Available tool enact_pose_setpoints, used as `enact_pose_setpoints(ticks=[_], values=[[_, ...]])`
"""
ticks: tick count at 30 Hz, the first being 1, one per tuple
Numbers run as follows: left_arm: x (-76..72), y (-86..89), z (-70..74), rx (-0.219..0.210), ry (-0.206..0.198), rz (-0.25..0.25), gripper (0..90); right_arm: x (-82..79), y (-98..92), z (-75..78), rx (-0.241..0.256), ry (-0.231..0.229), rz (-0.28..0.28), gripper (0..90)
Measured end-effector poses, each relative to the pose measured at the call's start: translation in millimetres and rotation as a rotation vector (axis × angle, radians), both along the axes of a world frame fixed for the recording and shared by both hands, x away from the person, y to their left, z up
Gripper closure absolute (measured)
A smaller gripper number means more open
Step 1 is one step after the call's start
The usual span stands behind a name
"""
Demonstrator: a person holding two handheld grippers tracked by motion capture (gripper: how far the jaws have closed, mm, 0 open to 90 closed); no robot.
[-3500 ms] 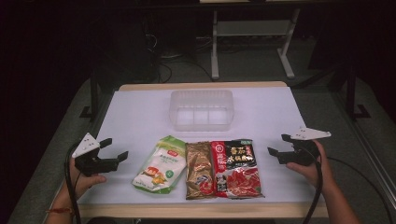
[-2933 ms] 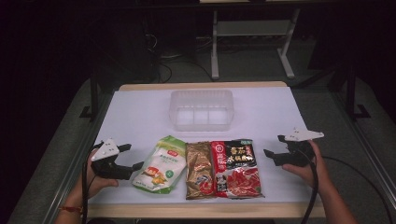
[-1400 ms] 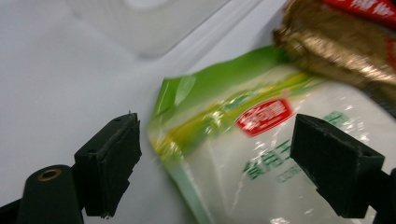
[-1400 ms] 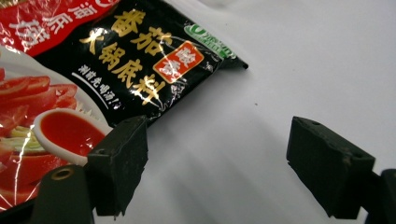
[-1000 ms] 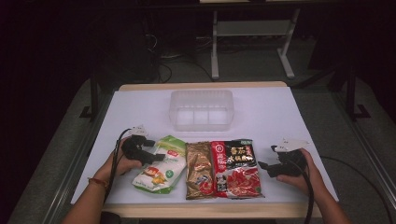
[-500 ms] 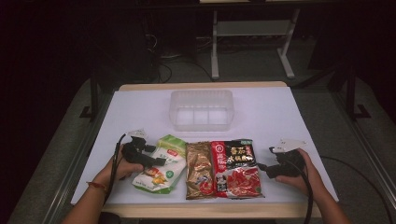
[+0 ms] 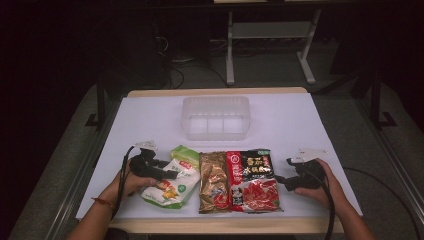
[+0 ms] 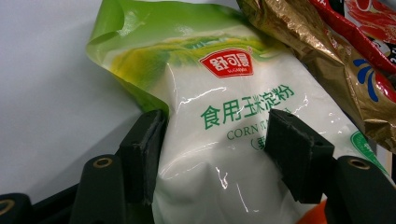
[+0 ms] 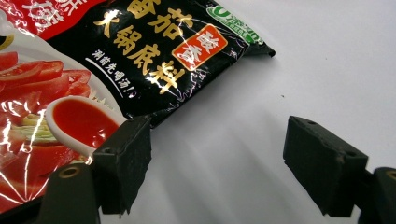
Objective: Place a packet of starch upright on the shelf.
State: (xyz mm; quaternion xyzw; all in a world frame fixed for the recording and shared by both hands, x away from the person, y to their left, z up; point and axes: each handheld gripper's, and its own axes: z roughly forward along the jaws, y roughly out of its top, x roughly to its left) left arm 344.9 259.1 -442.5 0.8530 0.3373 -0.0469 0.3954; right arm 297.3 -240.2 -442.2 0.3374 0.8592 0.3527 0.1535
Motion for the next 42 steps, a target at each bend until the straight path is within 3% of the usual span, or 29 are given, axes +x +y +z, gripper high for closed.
enact_pose_setpoints(ticks=[3,6,11,15,20,23,25,32,33,34,35,37,40,42], values=[[-0.2,-0.9,0.1,0.005,0.001,0.007,40.3,0.3,-0.2,-0.2,0.006,0.007,-0.003,22.6],[-1.4,-2.7,-1.9,-0.003,0.007,0.03,36.0,0.9,-0.6,-0.3,0.013,0.014,-0.004,22.6],[-5.5,-8.2,-0.9,0.02,-0.008,0.054,32.7,1.7,-0.6,-0.3,0.017,0.014,-0.005,22.6],[-8.2,-11.2,1.7,0.057,-0.026,0.095,42.3,2.1,-0.3,0.4,0.024,0.011,-0.004,22.8],[-12.6,-14.1,4.6,0.093,-0.063,0.11,55.6,3.0,-0.3,0.5,0.026,0.009,-0.003,22.8],[-19.7,-18.7,9.9,0.166,-0.151,0.12,68.8,3.1,0.1,0.7,0.023,0.007,-0.002,23.1],[-21.2,-18.8,10.7,0.181,-0.174,0.118,76.1,3.3,-0.2,0.8,0.023,0.008,0.0,23.1],[-19.0,-12.5,12.6,0.15,-0.18,0.117,82.3,4.4,-1.9,0.9,0.021,0.001,-0.008,23.1],[-17.2,-9.1,13.3,0.127,-0.171,0.118,80.6,4.5,-2.3,1.1,0.022,0.001,-0.009,23.1],[-16.2,-3.6,16.0,0.076,-0.169,0.113,67.7,5.0,-3.2,1.0,0.023,-0.002,-0.009,23.1],[-16.3,-1.0,17.8,0.064,-0.178,0.117,64.2,5.1,-3.5,0.9,0.021,-0.002,-0.009,23.1],[-16.2,3.0,19.5,0.045,-0.163,0.099,54.4,5.2,-4.0,0.7,0.018,0.0,-0.011,23.0],[-21.1,8.8,22.1,0.048,-0.165,0.114,37.7,4.9,-4.1,0.7,0.017,0.0,-0.011,23.0],[-24.1,12.1,20.1,0.048,-0.116,0.087,29.5,4.4,-3.9,0.8,0.022,0.004,-0.01,23.0]])
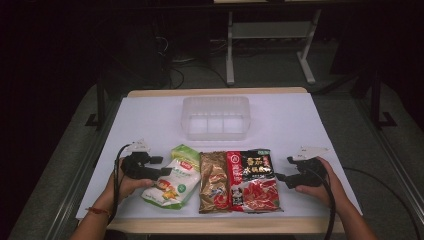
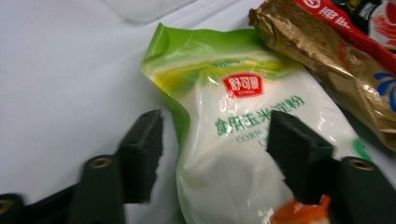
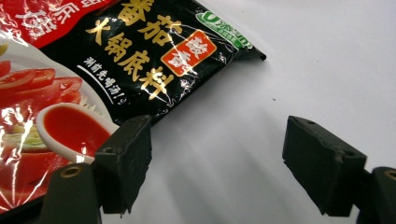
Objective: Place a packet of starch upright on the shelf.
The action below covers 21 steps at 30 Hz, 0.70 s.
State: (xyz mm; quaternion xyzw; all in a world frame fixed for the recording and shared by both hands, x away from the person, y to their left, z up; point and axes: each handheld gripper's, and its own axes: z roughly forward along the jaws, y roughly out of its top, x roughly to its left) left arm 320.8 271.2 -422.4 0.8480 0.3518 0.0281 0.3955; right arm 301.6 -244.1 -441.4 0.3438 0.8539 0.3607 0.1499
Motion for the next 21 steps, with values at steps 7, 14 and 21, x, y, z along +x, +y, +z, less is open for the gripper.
enact_pose_setpoints(ticks=[7,14,21], values=[[-16.6,15.3,-5.3,-0.074,0.028,0.008,19.5,0.2,0.9,-1.9,-0.007,0.017,0.008,23.0],[-9.6,11.9,-21.2,-0.134,0.199,-0.023,13.6,1.1,2.4,-2.4,-0.006,0.019,0.01,23.0],[-11.1,-0.3,-19.7,-0.063,0.172,-0.043,9.8,1.5,2.1,-1.6,0.009,0.018,0.014,23.0]])
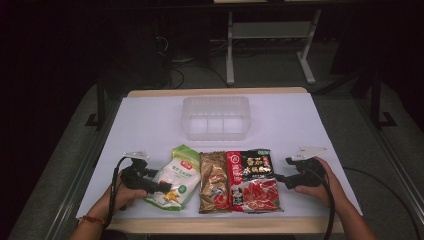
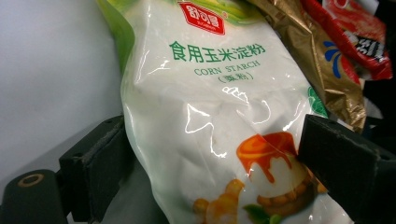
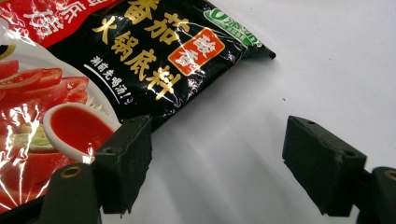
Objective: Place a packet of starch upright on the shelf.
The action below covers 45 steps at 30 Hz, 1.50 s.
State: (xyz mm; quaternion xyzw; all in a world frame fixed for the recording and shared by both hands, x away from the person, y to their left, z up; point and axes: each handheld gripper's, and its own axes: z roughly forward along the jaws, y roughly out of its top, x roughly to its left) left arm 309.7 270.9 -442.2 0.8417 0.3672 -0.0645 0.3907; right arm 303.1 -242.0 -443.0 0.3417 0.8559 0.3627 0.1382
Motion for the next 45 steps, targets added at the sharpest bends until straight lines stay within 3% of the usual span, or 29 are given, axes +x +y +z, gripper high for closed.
enact_pose_setpoints(ticks=[1,2,5,10,14,15,16,19,20,24,30,31,33,35,37,45], values=[[0.0,0.0,0.0,0.0,0.0,0.0,9.9,-0.4,0.3,0.5,0.004,-0.001,0.001,23.1],[-1.6,-6.7,2.2,0.038,-0.016,-0.016,11.2,-0.7,0.5,1.0,0.006,-0.001,0.003,23.1],[-3.9,-16.1,4.5,0.078,-0.038,-0.046,19.7,-0.7,0.8,1.8,0.009,-0.006,0.006,23.0],[2.6,-23.0,9.2,0.11,-0.021,-0.073,23.9,0.1,0.1,1.2,0.02,0.002,0.002,23.0],[16.3,-25.9,7.5,0.062,0.002,-0.075,23.9,0.6,0.4,2.0,0.028,0.002,-0.001,23.0],[29.4,-25.6,2.8,0.011,0.049,-0.085,21.4,0.8,0.5,2.1,0.028,-0.001,-0.001,23.1],[34.7,-25.8,2.0,-0.006,0.055,-0.083,20.8,0.9,0.5,2.3,0.028,-0.001,0.001,23.1],[42.4,-29.1,1.5,-0.016,0.061,-0.071,21.0,0.9,0.1,2.6,0.035,0.002,0.003,23.0],[47.7,-33.2,2.3,0.002,0.062,-0.073,23.0,1.7,-1.1,2.0,0.044,0.004,0.004,23.1],[55.7,-40.8,5.0,0.051,0.045,-0.057,32.1,1.9,-3.0,1.2,0.053,0.013,-0.002,23.0],[61.5,-43.8,3.7,0.036,0.036,-0.052,45.5,1.9,-4.0,1.8,0.061,0.015,-0.003,23.0],[61.4,-42.9,4.5,0.032,0.026,-0.049,49.9,2.3,-3.8,1.5,0.063,0.017,-0.003,23.0],[60.8,-42.1,6.1,0.03,0.012,-0.048,66.9,2.8,-3.4,1.1,0.064,0.02,-0.002,23.0],[58.5,-40.4,7.9,0.021,-0.007,-0.043,75.2,3.6,-2.3,0.9,0.058,0.018,0.0,23.0],[57.7,-40.2,8.3,0.019,-0.013,-0.043,77.8,3.7,-2.3,1.6,0.057,0.016,-0.002,23.1],[42.8,-31.5,22.6,0.007,-0.107,-0.003,86.5,7.5,-8.3,4.2,0.085,0.0,-0.029,23.2]])
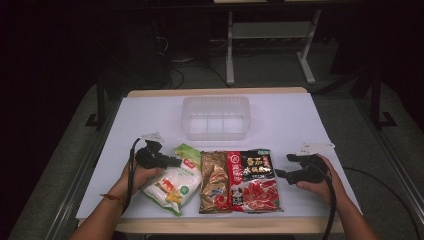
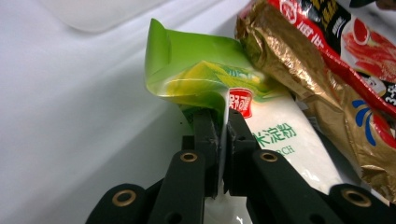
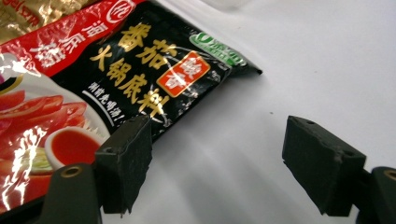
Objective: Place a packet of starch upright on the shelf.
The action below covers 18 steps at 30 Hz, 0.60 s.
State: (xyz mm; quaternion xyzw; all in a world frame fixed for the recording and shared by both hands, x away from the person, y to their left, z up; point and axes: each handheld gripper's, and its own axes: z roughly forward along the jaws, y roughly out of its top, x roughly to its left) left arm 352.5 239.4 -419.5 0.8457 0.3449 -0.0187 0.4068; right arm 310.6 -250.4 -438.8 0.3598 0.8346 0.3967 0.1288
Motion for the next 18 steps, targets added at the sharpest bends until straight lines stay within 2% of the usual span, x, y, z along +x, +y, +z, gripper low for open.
enact_pose_setpoints(ticks=[1,3,5,9,11,12,15,16,18], values=[[-4.0,6.1,4.8,-0.03,-0.018,0.006,86.9,0.5,-0.8,0.6,0.004,-0.006,-0.001,23.3],[-9.4,12.1,10.1,-0.045,-0.055,0.023,87.2,1.1,-2.1,2.4,0.017,-0.018,-0.012,23.3],[-14.8,19.1,15.6,-0.094,-0.082,0.036,87.4,1.2,-3.5,4.0,0.027,-0.034,-0.027,23.2],[-24.1,29.6,28.2,-0.152,-0.163,0.058,88.2,1.3,-6.7,6.8,0.045,-0.06,-0.064,23.2],[-27.4,33.2,33.9,-0.153,-0.204,0.072,88.4,2.0,-8.4,7.3,0.051,-0.066,-0.077,23.2],[-27.4,33.2,33.9,-0.153,-0.204,0.072,88.5,2.2,-8.9,7.3,0.052,-0.065,-0.082,23.3],[-31.4,40.1,40.2,-0.195,-0.246,0.097,88.6,3.0,-10.1,6.7,0.057,-0.063,-0.088,23.2],[-34.2,42.7,43.9,-0.218,-0.272,0.102,88.7,3.7,-10.5,6.3,0.056,-0.063,-0.095,23.2],[-35.7,43.6,45.9,-0.222,-0.287,0.107,88.8,4.0,-10.9,5.9,0.056,-0.063,-0.098,23.3]])
